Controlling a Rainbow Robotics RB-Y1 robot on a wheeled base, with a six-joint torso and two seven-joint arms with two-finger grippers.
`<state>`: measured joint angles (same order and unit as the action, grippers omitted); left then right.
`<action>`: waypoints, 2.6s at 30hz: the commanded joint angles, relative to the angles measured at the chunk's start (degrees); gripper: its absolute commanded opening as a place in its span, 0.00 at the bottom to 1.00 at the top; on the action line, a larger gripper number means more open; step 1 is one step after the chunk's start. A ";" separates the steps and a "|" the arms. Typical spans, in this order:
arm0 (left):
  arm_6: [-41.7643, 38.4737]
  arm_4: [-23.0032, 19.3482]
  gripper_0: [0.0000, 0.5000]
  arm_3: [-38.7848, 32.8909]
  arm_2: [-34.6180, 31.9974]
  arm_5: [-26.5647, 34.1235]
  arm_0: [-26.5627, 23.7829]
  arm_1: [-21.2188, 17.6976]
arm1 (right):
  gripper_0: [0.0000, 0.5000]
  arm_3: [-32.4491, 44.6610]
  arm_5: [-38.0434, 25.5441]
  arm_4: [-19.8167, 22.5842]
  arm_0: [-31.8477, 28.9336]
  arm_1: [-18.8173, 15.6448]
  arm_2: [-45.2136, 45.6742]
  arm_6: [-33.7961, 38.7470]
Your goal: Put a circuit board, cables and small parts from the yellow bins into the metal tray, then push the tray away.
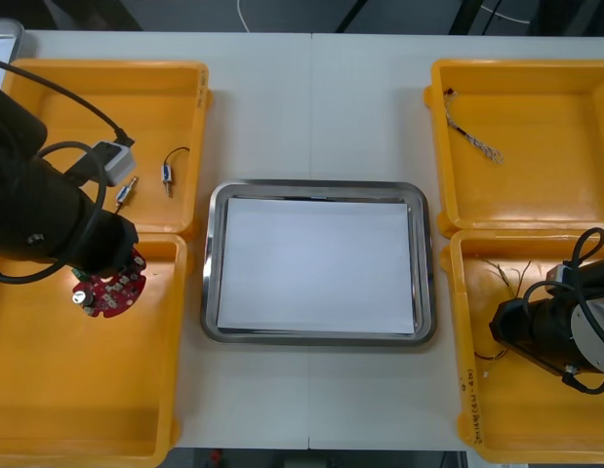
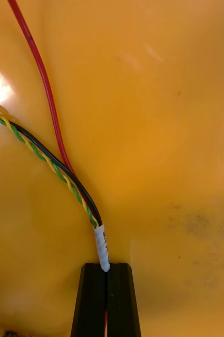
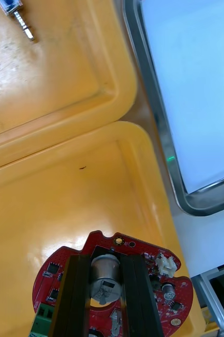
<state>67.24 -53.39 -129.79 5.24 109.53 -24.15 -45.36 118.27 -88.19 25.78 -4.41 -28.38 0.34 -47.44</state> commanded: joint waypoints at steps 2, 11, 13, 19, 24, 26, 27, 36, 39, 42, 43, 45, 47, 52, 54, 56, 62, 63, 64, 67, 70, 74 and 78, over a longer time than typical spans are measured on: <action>-8.79 -1.54 0.00 1.12 4.61 0.47 -6.35 1.15 | 0.00 0.91 0.21 -0.46 -1.22 0.43 0.89 -3.45; -10.99 -1.10 0.00 6.30 11.55 0.47 -13.29 6.34 | 0.00 6.45 -14.73 2.61 3.18 -0.18 11.35 -5.38; -11.43 -0.40 0.00 7.27 12.96 0.47 -14.43 7.57 | 0.00 7.50 -18.16 4.98 4.06 -0.80 13.99 -5.74; -12.92 3.55 0.00 10.79 17.88 0.47 -17.86 12.05 | 0.00 11.02 -21.81 13.86 5.81 -4.84 22.25 -6.79; -13.72 6.10 0.00 14.30 21.57 -1.51 -19.62 15.04 | 0.00 12.95 -21.81 20.89 5.99 -8.53 28.05 -7.58; -14.07 7.25 0.00 15.00 23.42 -3.18 -19.62 15.48 | 0.00 12.95 -21.81 22.74 5.99 -9.68 29.37 -7.93; -14.42 8.21 0.00 15.27 24.65 -4.50 -19.62 15.56 | 0.00 12.95 -21.81 23.44 5.99 -10.38 29.72 -8.20; -15.91 10.59 0.00 18.17 30.62 -11.09 -19.62 15.56 | 0.00 12.95 -21.81 28.98 6.60 -16.62 29.72 -10.83; -16.26 11.20 0.00 19.31 31.94 -12.58 -19.62 15.56 | 0.00 12.95 -21.81 31.44 8.10 -18.03 30.33 -14.52; -16.53 11.55 0.00 20.28 32.82 -14.16 -19.62 15.56 | 0.00 13.13 -21.81 32.58 10.03 -19.61 30.60 -18.39; -16.62 11.73 0.00 20.45 33.08 -14.34 -19.62 15.56 | 0.00 13.22 -21.81 32.67 10.38 -19.87 30.60 -19.18; -16.70 12.43 0.00 20.98 33.87 -15.13 -19.62 15.56 | 0.00 13.30 -21.81 33.46 10.91 -21.54 30.69 -22.17; -16.88 12.78 0.00 21.68 34.58 -15.83 -19.62 15.56 | 0.00 13.30 -21.81 34.60 11.35 -22.86 30.69 -24.19; -17.41 13.84 0.00 23.18 36.60 -18.12 -19.62 15.56 | 0.00 13.13 -21.81 39.61 11.61 -26.11 30.86 -25.69; -17.67 14.01 0.00 23.53 37.04 -18.65 -19.62 15.56 | 0.00 13.13 -21.81 42.25 11.61 -27.87 30.86 -25.95; -17.93 14.10 0.00 23.62 37.30 -18.73 -19.62 15.56 | 0.00 13.13 -21.81 44.10 11.61 -29.01 31.13 -26.13; -18.81 14.63 0.00 24.41 38.36 -20.14 -19.53 15.56 | 0.00 13.30 -21.81 47.96 11.70 -29.98 31.74 -27.18; -19.08 14.63 0.00 24.50 38.44 -20.23 -19.53 15.56 | 0.00 13.48 -21.81 47.96 11.61 -29.98 31.74 -27.44; -19.16 14.63 0.00 24.50 38.44 -20.32 -19.53 15.56 | 0.00 14.01 -21.81 47.96 11.61 -29.98 31.65 -27.80; -19.52 14.63 0.05 24.50 38.36 -20.40 -19.53 15.56 | 0.00 15.24 -21.81 47.35 11.61 -29.89 31.56 -28.50; -19.78 14.54 0.54 24.50 38.44 -20.40 -19.53 15.56 | 0.00 16.56 -21.81 47.17 11.70 -29.89 31.56 -29.20; -20.31 14.45 0.97 24.50 38.36 -20.32 -19.53 15.56 | 0.00 17.61 -21.81 47.00 11.79 -29.98 31.21 -30.34; -20.66 14.54 1.00 24.50 38.09 -20.40 -19.53 15.56 | 0.00 18.05 -21.81 46.82 11.79 -29.98 30.86 -31.31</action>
<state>52.29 -39.29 -104.84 42.95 89.79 -41.40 -30.79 134.73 -109.77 73.02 5.99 -56.12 30.01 -76.57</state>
